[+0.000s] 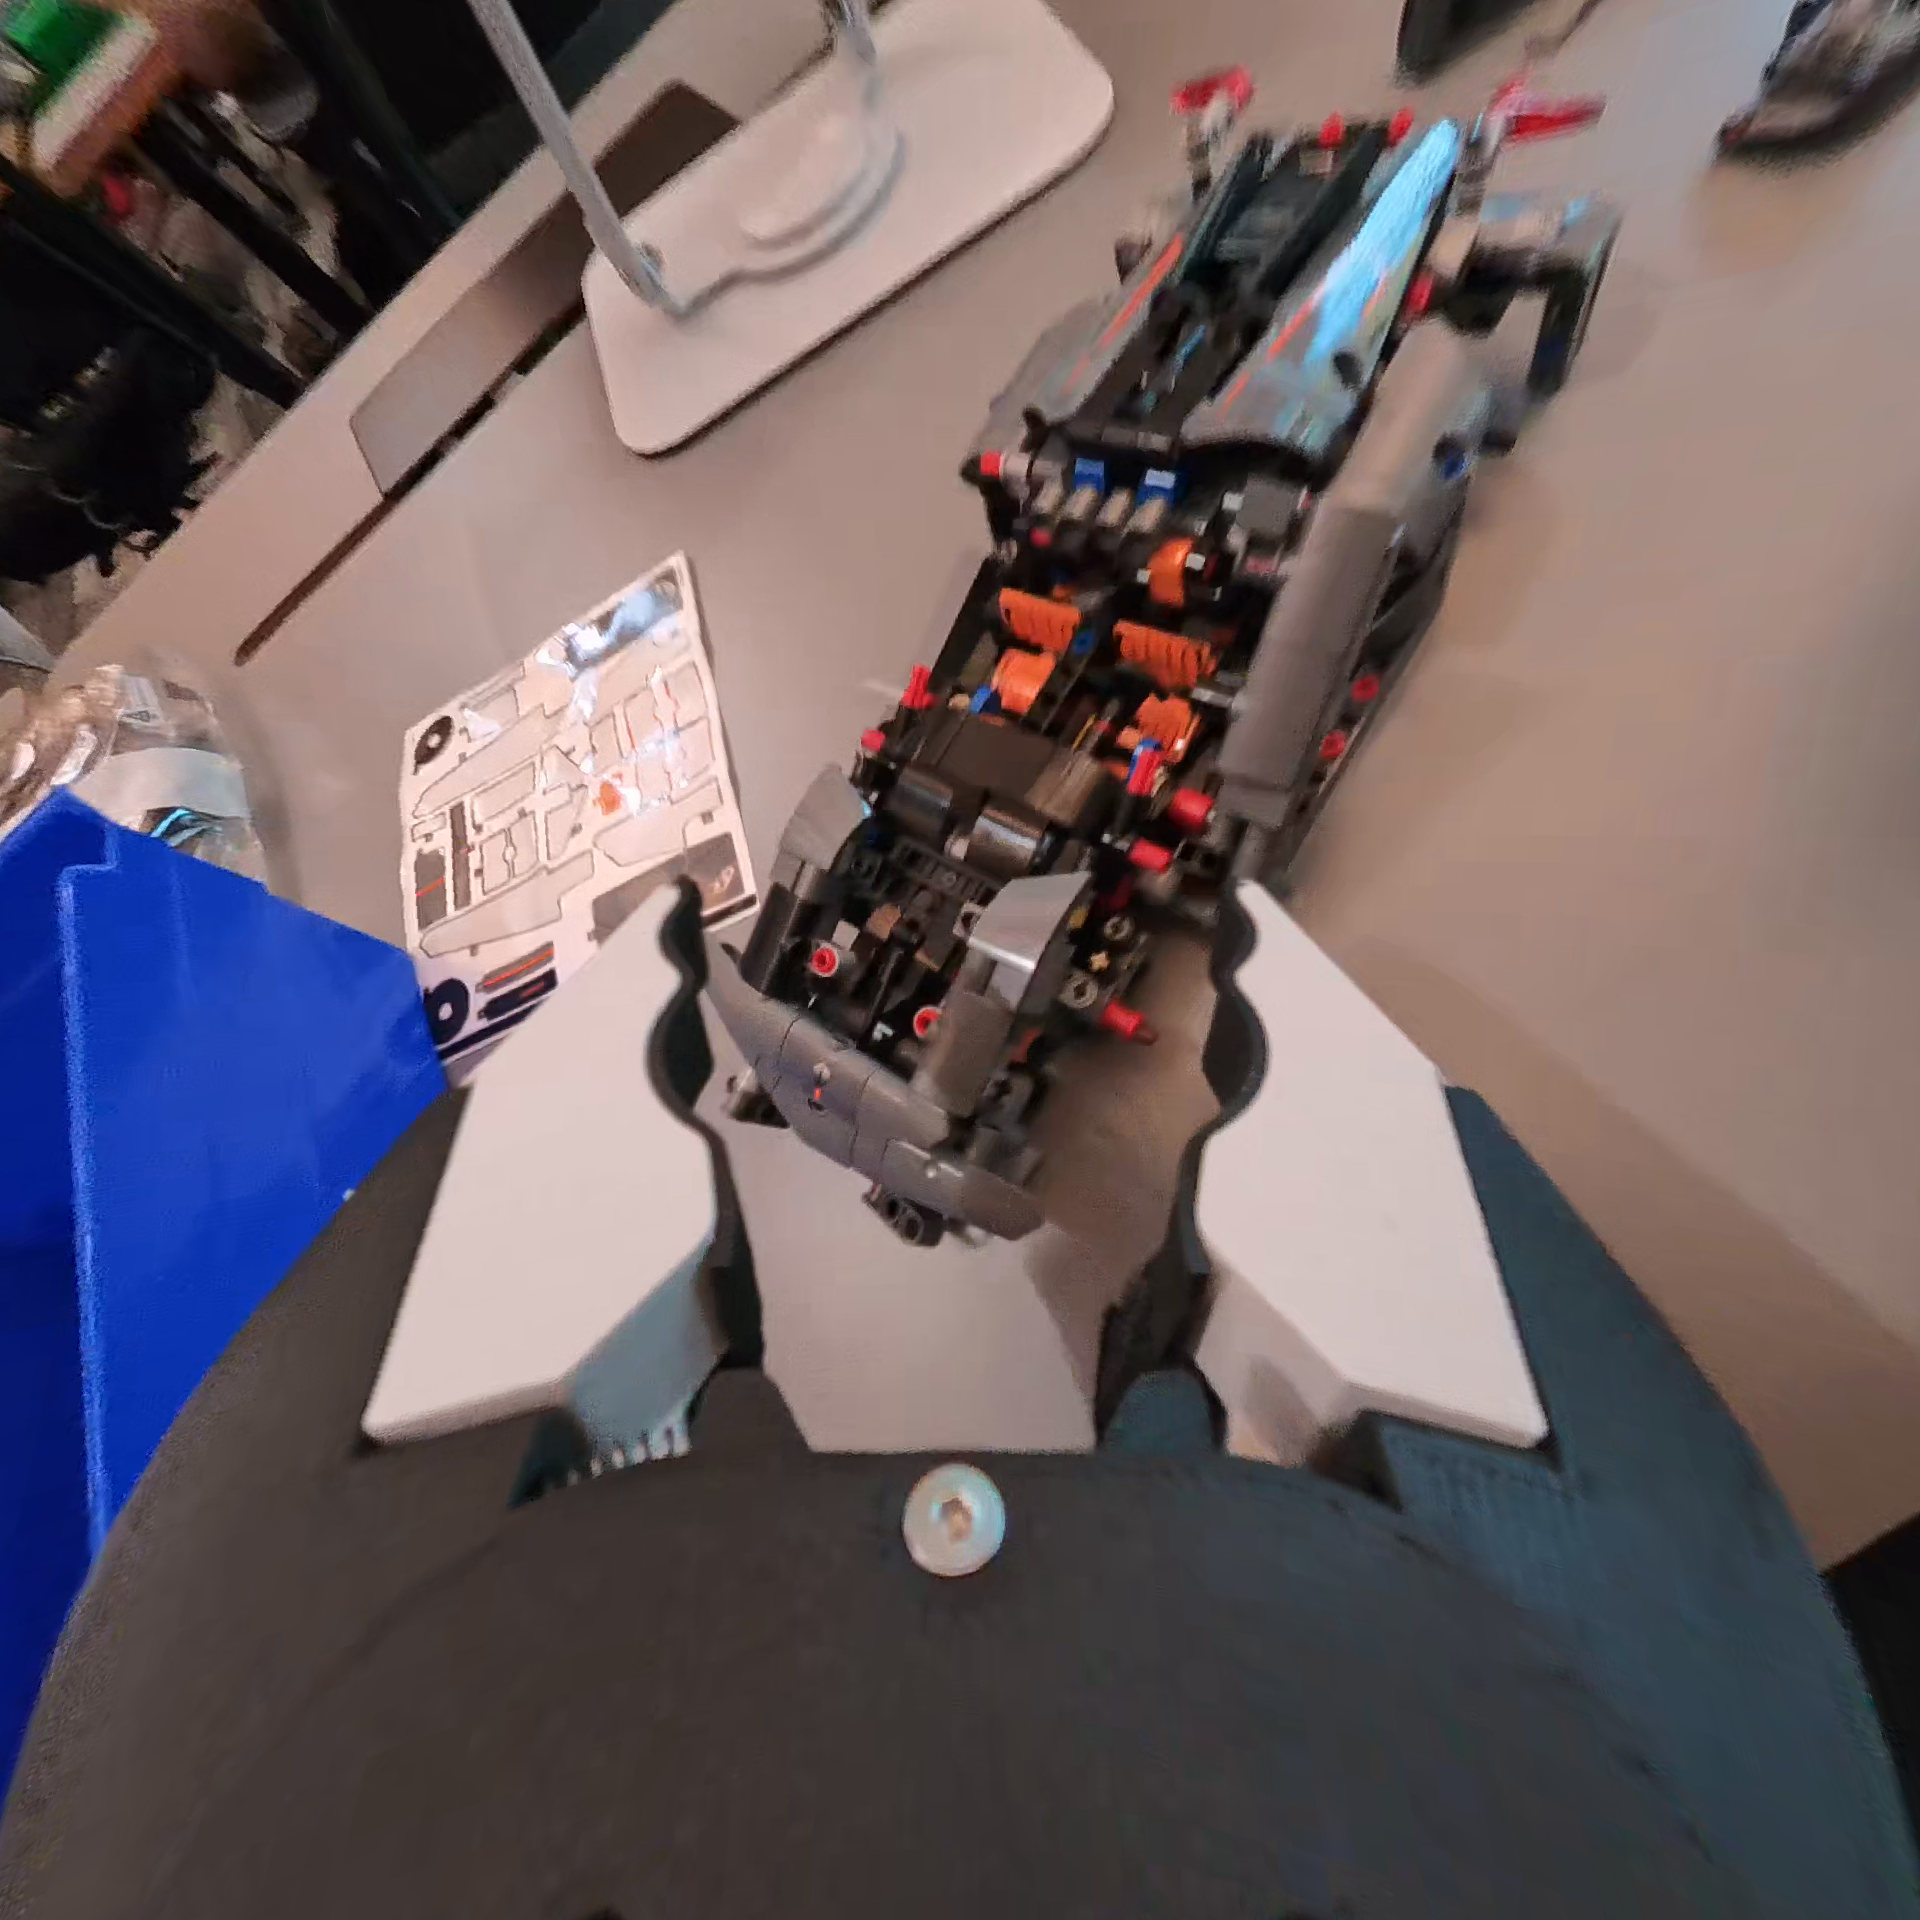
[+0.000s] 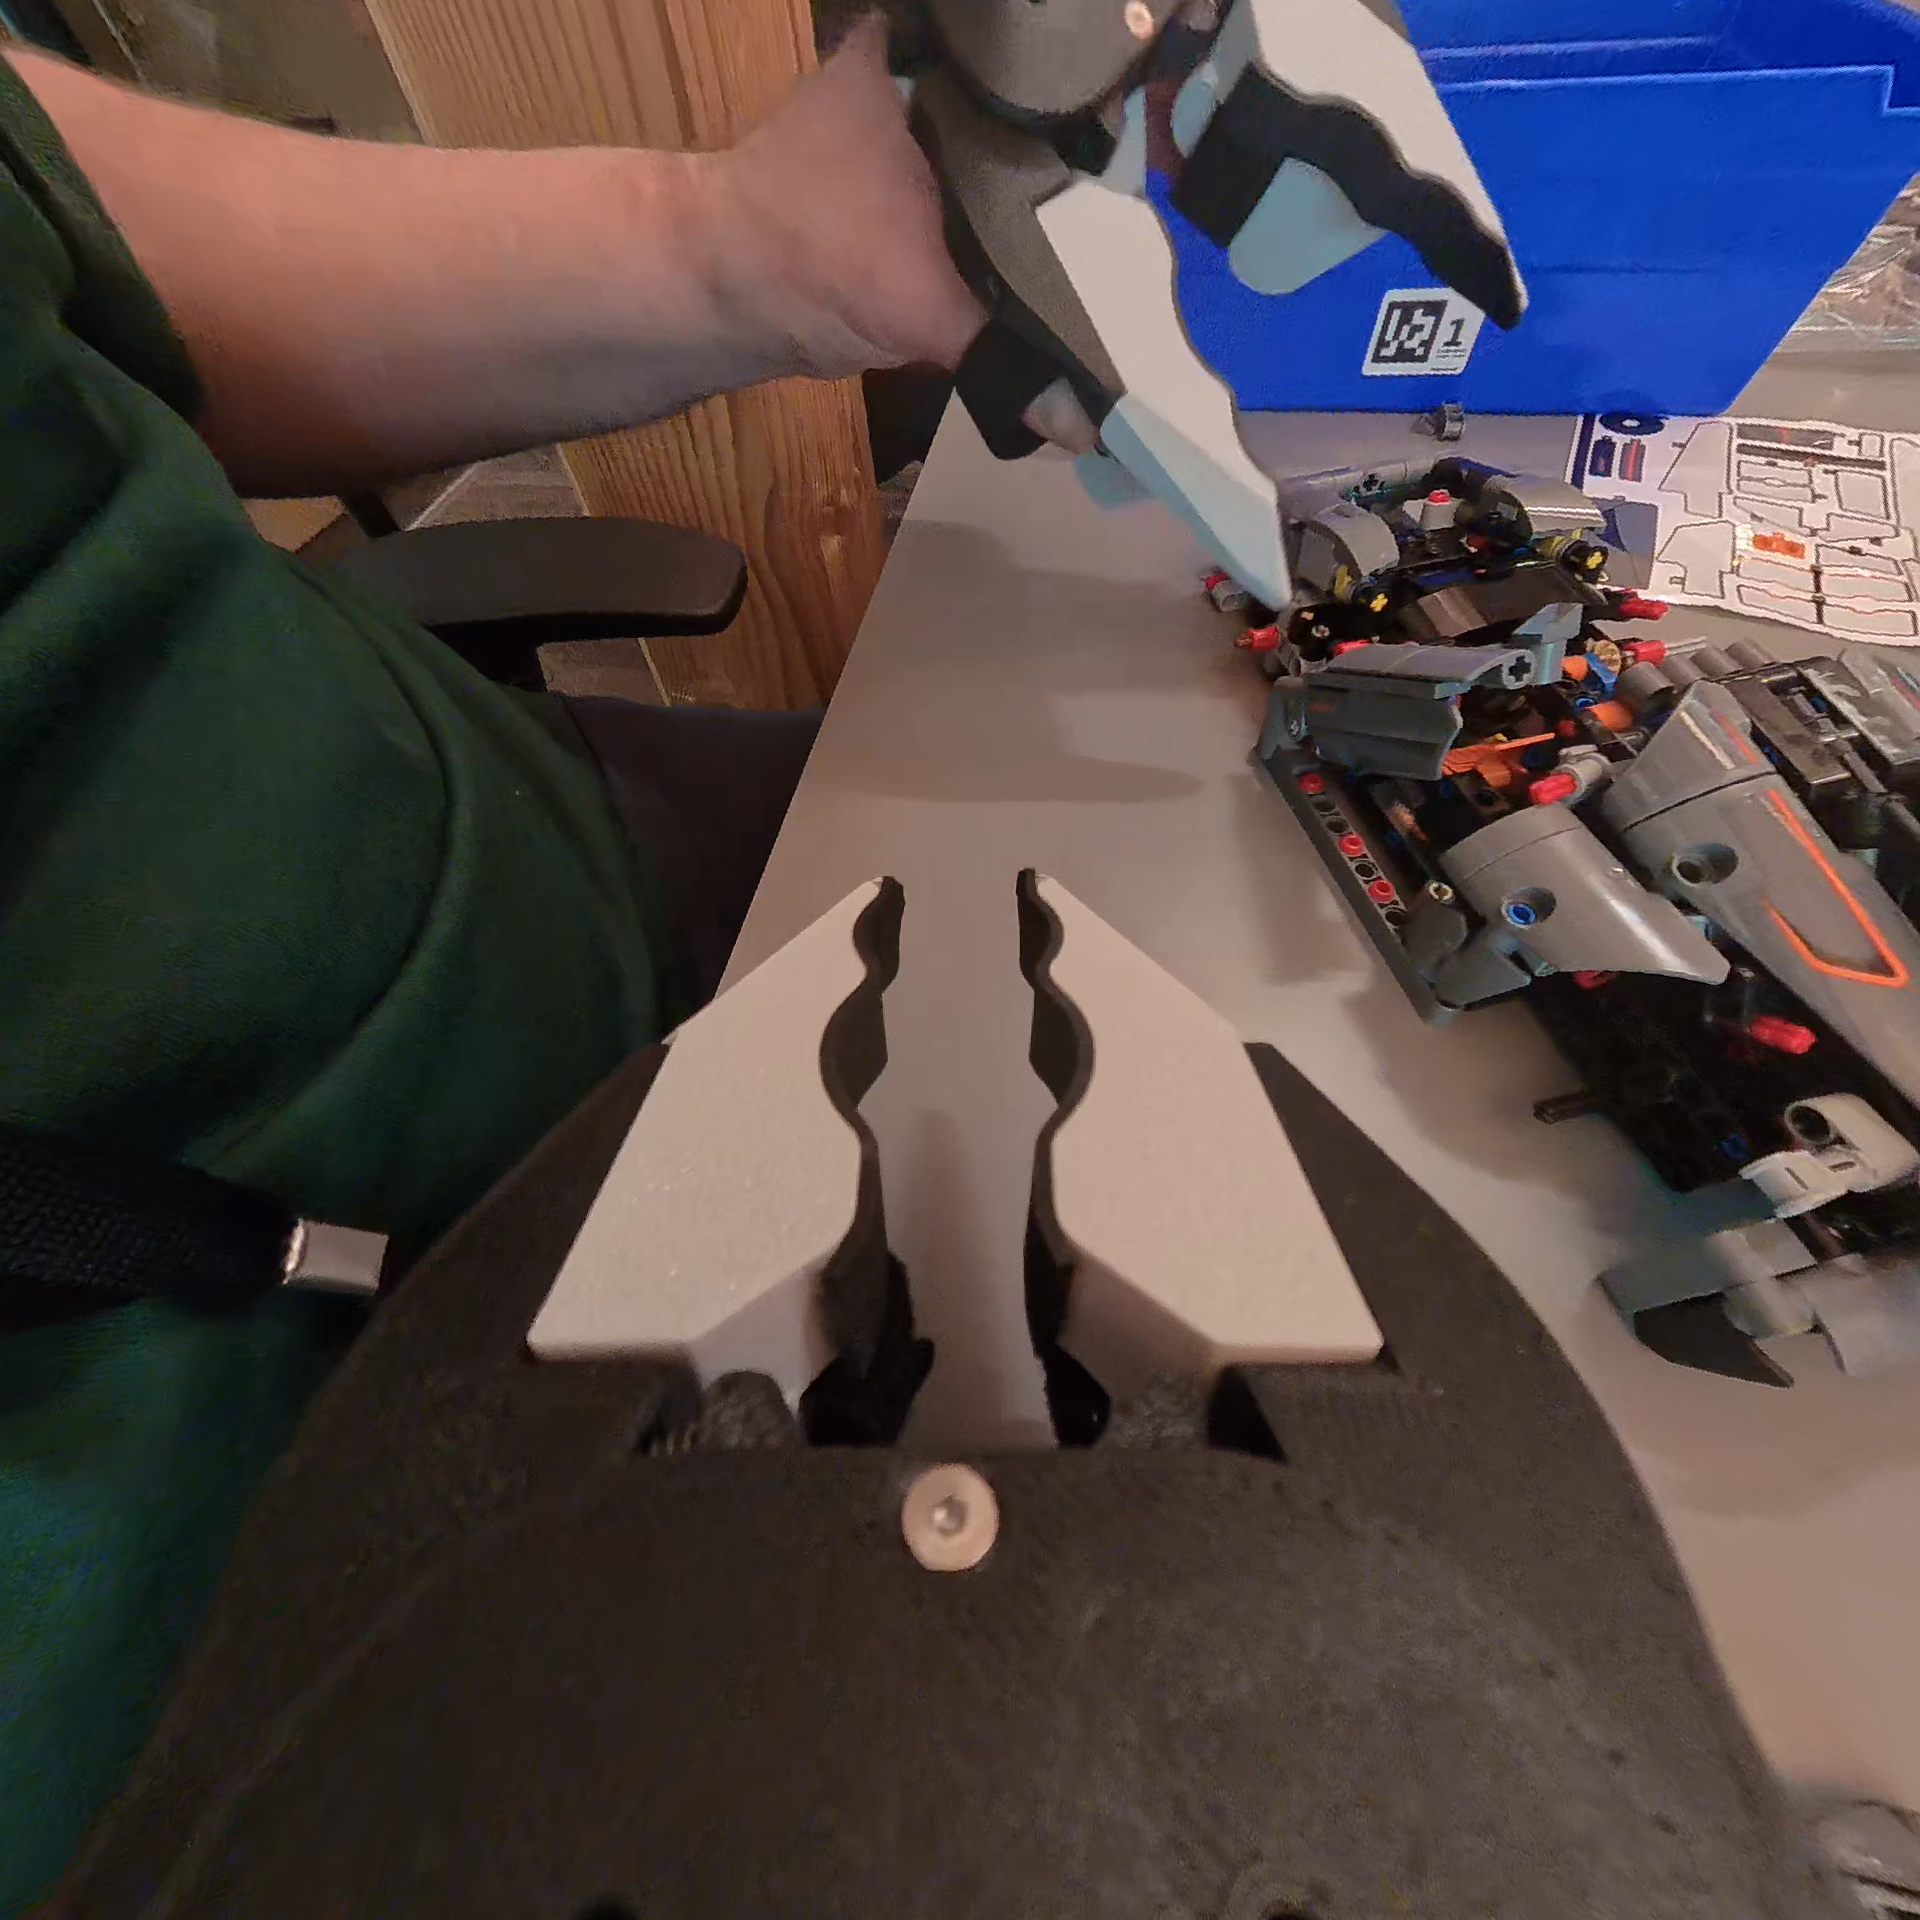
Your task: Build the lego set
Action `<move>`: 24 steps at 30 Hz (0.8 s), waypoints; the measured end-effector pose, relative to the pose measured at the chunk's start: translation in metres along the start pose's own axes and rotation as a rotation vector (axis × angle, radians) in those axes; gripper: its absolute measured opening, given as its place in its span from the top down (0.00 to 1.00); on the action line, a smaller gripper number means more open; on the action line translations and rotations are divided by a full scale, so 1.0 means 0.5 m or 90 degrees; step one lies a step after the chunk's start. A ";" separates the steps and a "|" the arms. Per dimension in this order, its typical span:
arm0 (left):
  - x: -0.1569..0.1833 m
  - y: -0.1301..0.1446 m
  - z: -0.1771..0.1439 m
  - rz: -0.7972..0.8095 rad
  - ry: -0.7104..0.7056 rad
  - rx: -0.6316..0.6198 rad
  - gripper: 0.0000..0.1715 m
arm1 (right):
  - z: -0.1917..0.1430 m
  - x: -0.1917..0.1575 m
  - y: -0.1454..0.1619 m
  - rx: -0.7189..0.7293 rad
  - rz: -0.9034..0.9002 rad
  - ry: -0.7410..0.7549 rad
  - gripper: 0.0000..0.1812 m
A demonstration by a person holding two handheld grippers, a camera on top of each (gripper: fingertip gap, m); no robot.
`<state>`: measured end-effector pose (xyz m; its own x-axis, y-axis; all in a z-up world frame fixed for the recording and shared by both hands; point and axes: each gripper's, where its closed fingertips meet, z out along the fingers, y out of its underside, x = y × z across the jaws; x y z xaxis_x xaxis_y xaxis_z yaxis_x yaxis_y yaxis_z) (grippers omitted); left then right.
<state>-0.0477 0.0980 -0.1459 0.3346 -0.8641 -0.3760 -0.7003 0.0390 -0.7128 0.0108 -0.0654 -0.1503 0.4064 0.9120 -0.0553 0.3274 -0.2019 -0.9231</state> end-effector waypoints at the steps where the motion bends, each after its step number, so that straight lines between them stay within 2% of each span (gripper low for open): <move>1: -0.002 0.013 0.011 0.011 0.014 -0.022 0.39 | -0.001 0.001 -0.001 0.003 0.002 0.000 0.89; 4: -0.001 0.044 0.048 0.039 0.057 -0.073 0.31 | -0.005 0.003 -0.006 0.016 0.009 -0.001 0.89; 7: 0.006 0.063 0.075 0.065 0.087 -0.103 0.30 | -0.006 0.003 -0.007 0.017 0.011 -0.001 0.88; 10: 0.005 0.064 0.083 0.049 0.105 -0.108 0.40 | -0.006 0.003 -0.007 0.017 0.012 -0.002 0.88; 12: 0.000 0.064 0.086 0.055 0.105 -0.110 0.42 | -0.006 0.003 -0.007 0.018 0.013 -0.003 0.88; 24: -0.004 0.061 0.093 0.041 0.119 -0.153 0.43 | -0.003 0.001 -0.004 0.010 0.006 -0.002 0.89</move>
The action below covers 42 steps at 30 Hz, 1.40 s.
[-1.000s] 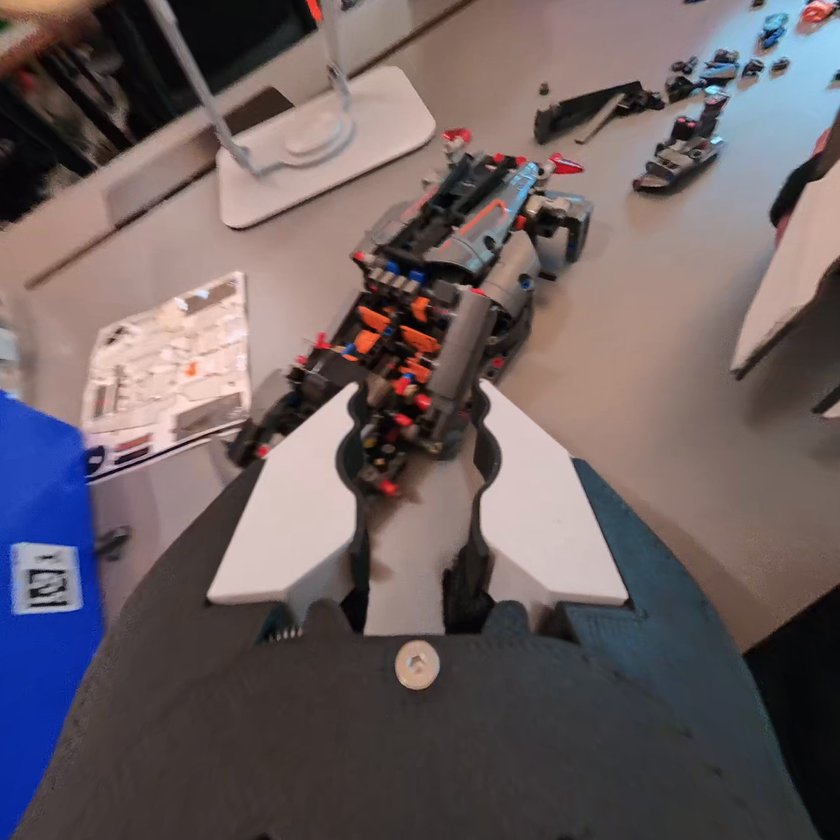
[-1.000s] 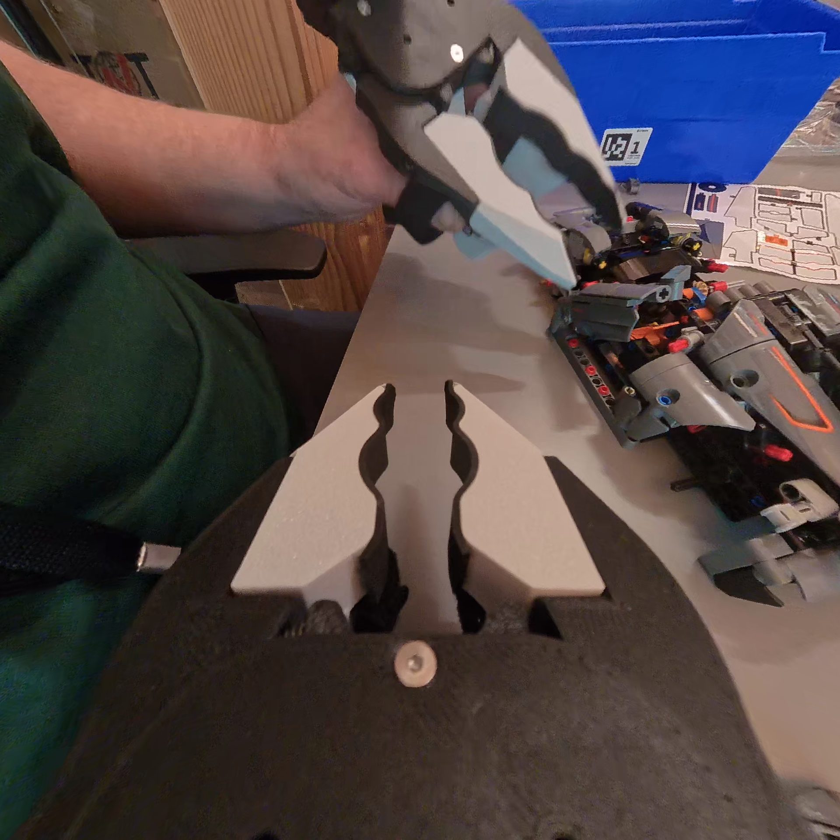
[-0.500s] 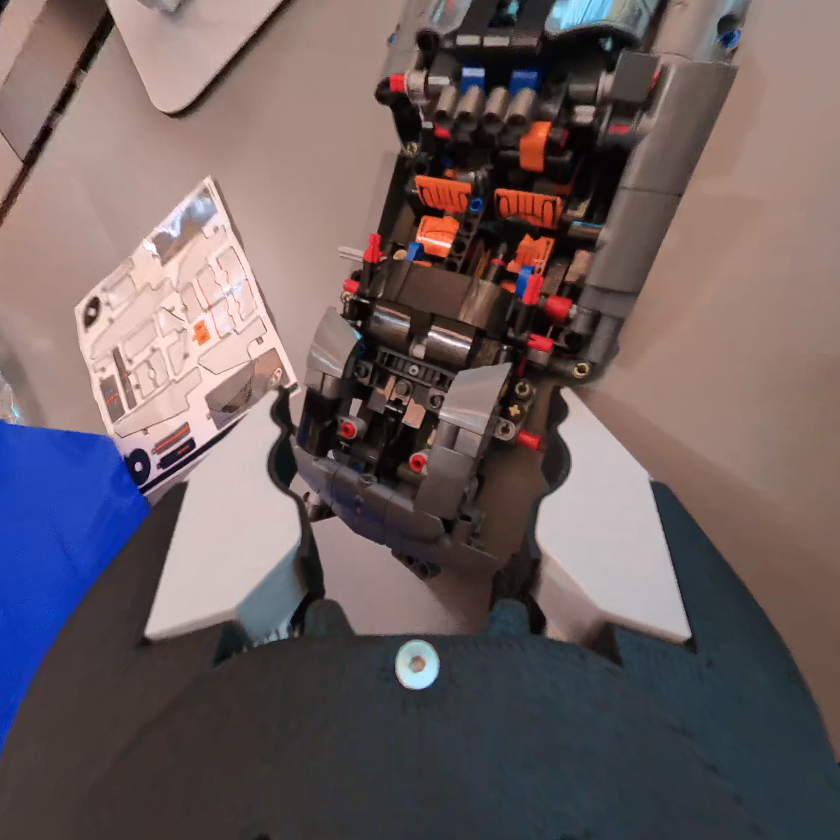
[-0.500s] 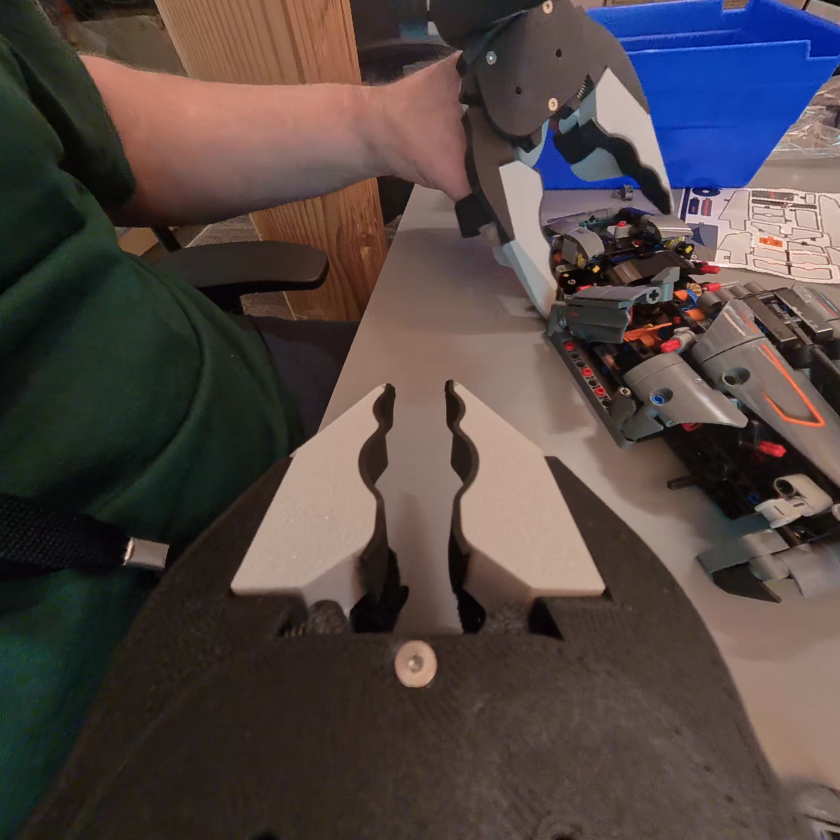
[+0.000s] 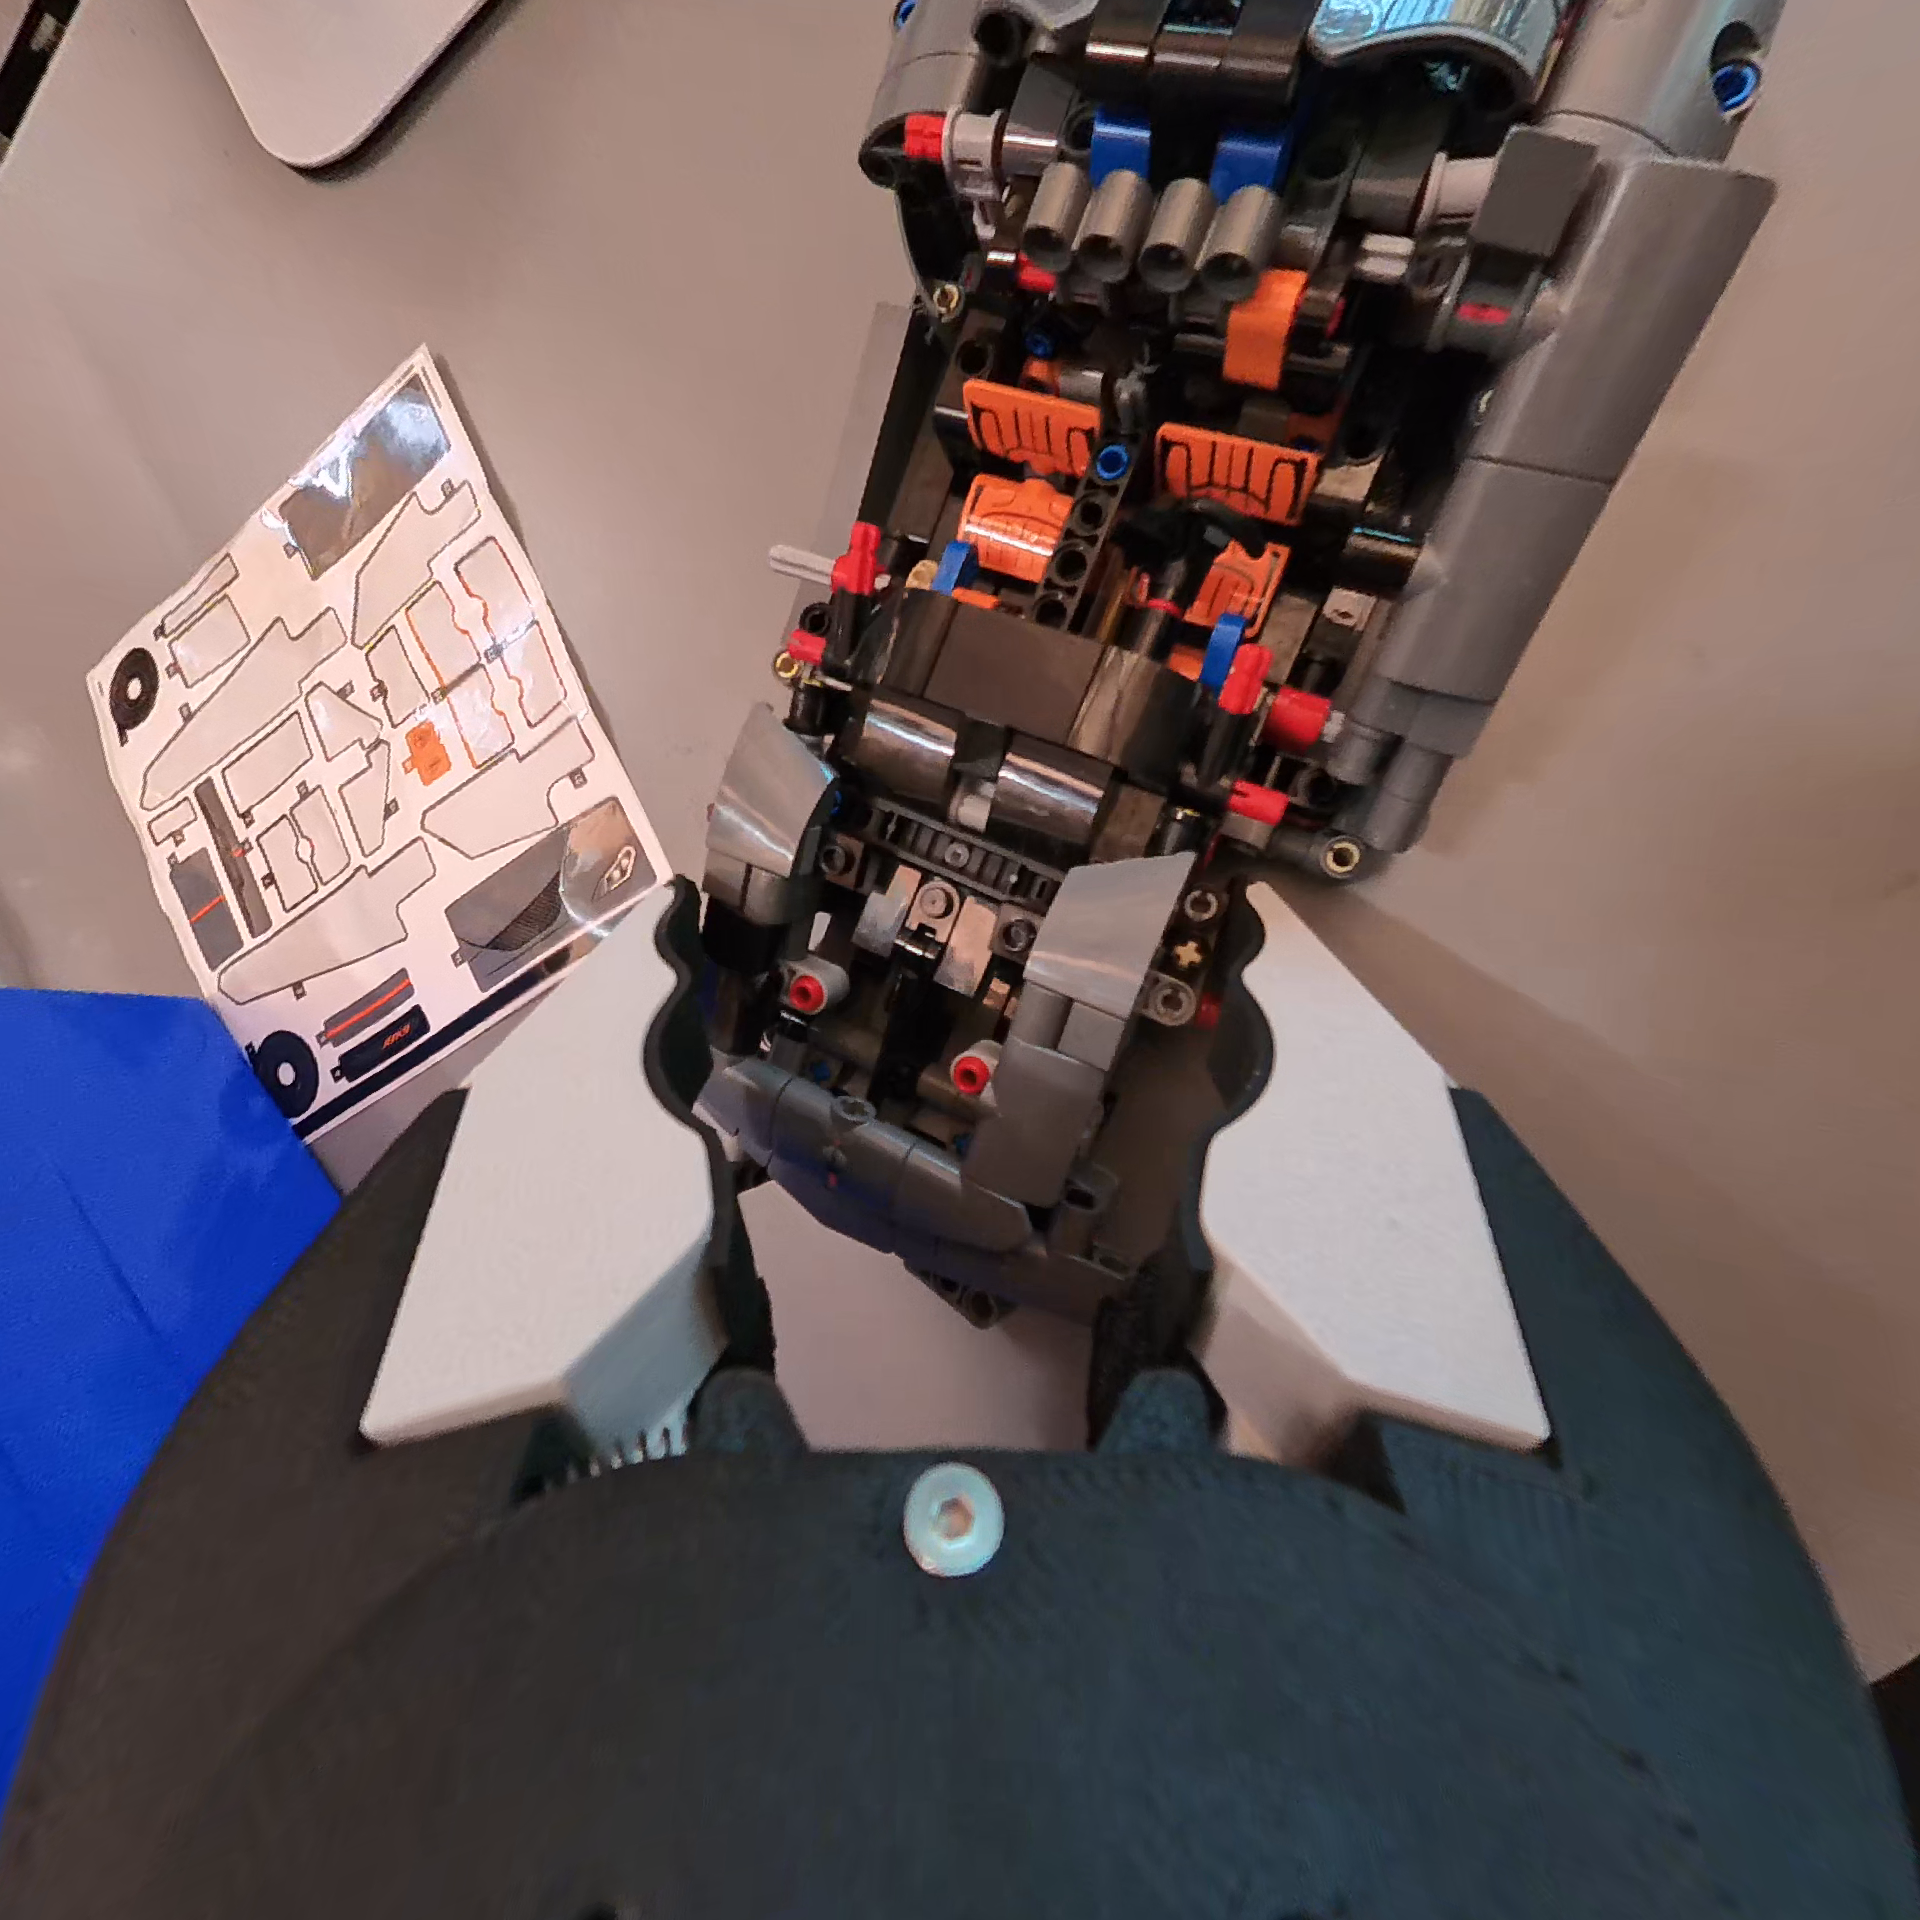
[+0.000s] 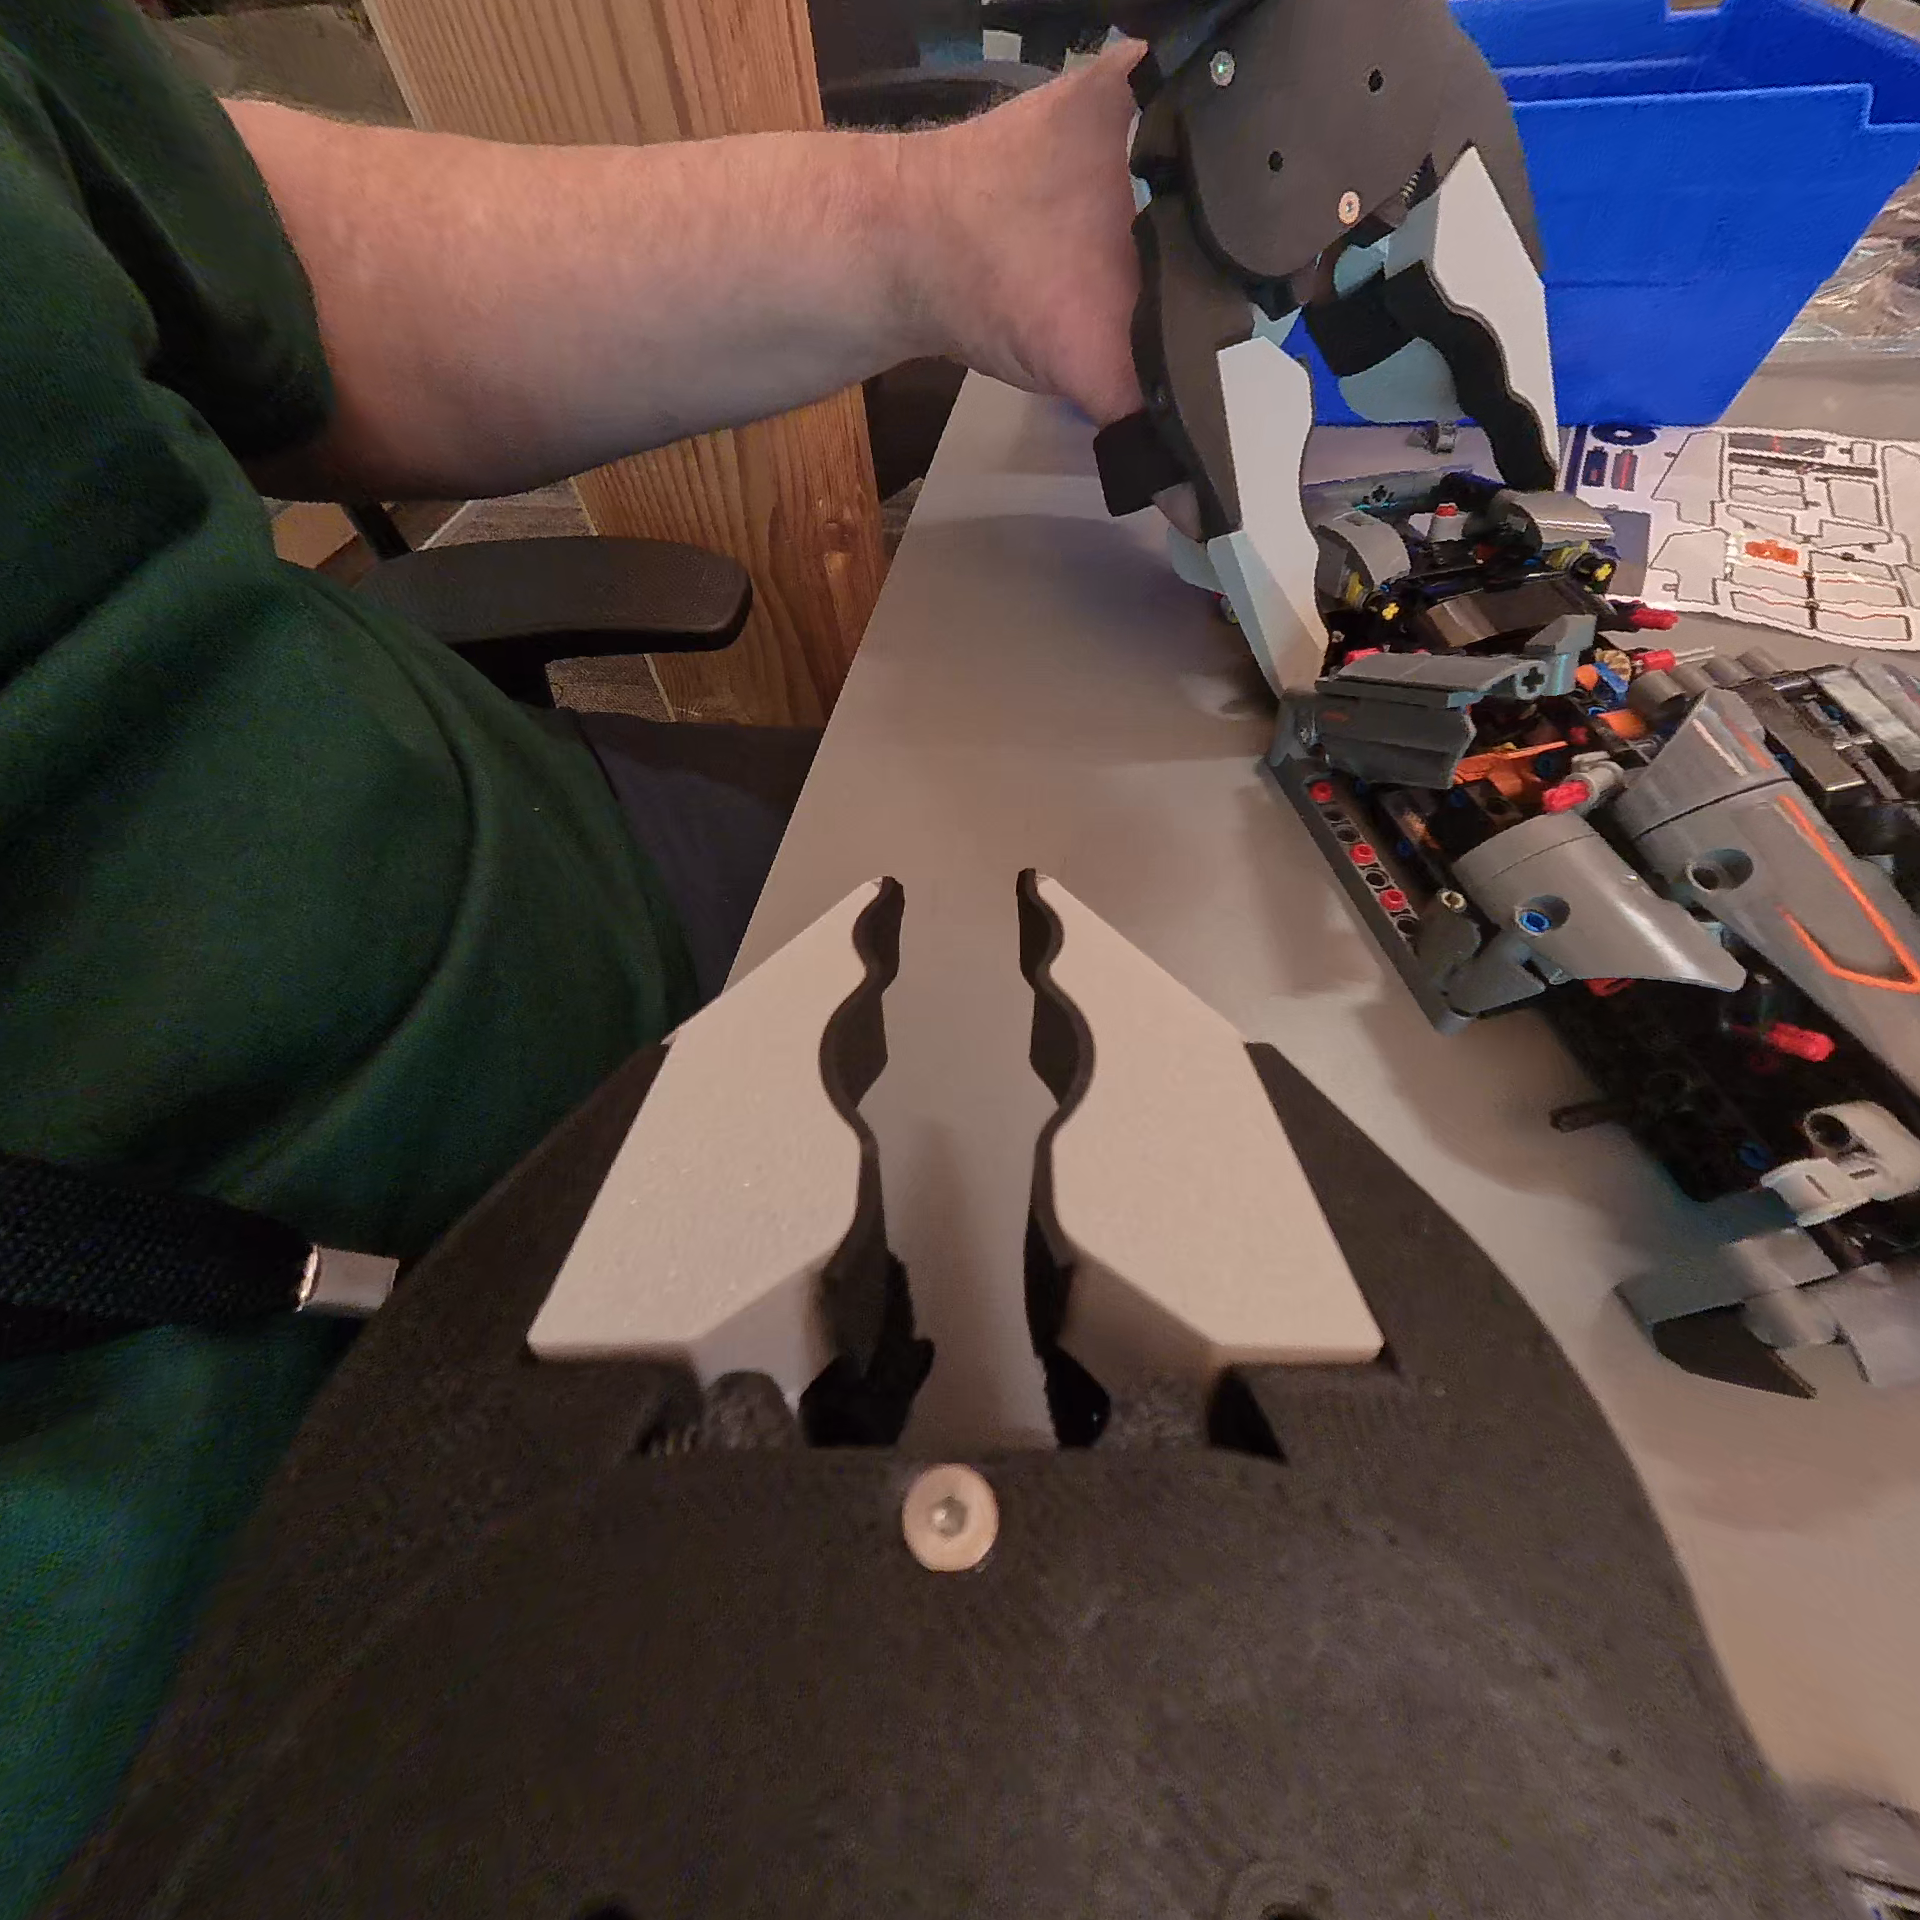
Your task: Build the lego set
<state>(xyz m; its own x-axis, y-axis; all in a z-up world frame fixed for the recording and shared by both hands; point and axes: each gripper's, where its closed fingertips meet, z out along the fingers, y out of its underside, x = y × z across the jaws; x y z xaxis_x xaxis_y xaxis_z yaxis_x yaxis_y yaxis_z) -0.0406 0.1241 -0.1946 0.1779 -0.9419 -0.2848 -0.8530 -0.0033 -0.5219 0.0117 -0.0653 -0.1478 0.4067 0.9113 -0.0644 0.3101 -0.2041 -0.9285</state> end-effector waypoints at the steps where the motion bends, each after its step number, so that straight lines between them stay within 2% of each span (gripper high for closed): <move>1: 0.000 -0.001 0.001 -0.002 -0.001 -0.002 0.43 | 0.000 0.000 0.000 0.000 0.000 0.000 0.89; 8: 0.009 -0.005 0.002 -0.038 -0.026 -0.020 0.43 | -0.001 0.001 -0.001 0.002 0.002 0.000 0.89; 16: 0.056 -0.030 -0.004 -0.172 -0.092 -0.033 0.44 | 0.000 0.001 0.000 0.001 0.000 -0.001 0.89; 22: 0.115 -0.068 -0.018 -0.213 -0.033 0.028 0.46 | 0.000 0.001 -0.001 0.003 -0.003 -0.002 0.88; 26: 0.128 -0.070 -0.033 -0.220 0.015 0.060 0.46 | -0.003 0.001 -0.006 0.014 0.001 -0.007 0.88; 28: 0.128 -0.080 -0.052 -0.231 0.045 0.103 0.48 | -0.007 0.001 -0.009 0.025 0.003 -0.009 0.88; 32: 0.093 -0.090 -0.094 -0.245 0.049 0.170 0.49 | -0.016 0.003 -0.019 0.050 0.011 -0.012 0.87; 37: -0.006 -0.099 -0.127 -0.215 -0.031 0.197 0.58 | -0.030 0.012 -0.032 0.087 0.036 -0.015 0.87; 42: -0.115 -0.186 -0.143 -0.173 -0.082 0.268 0.65 | -0.045 0.030 -0.054 0.135 0.062 0.012 0.88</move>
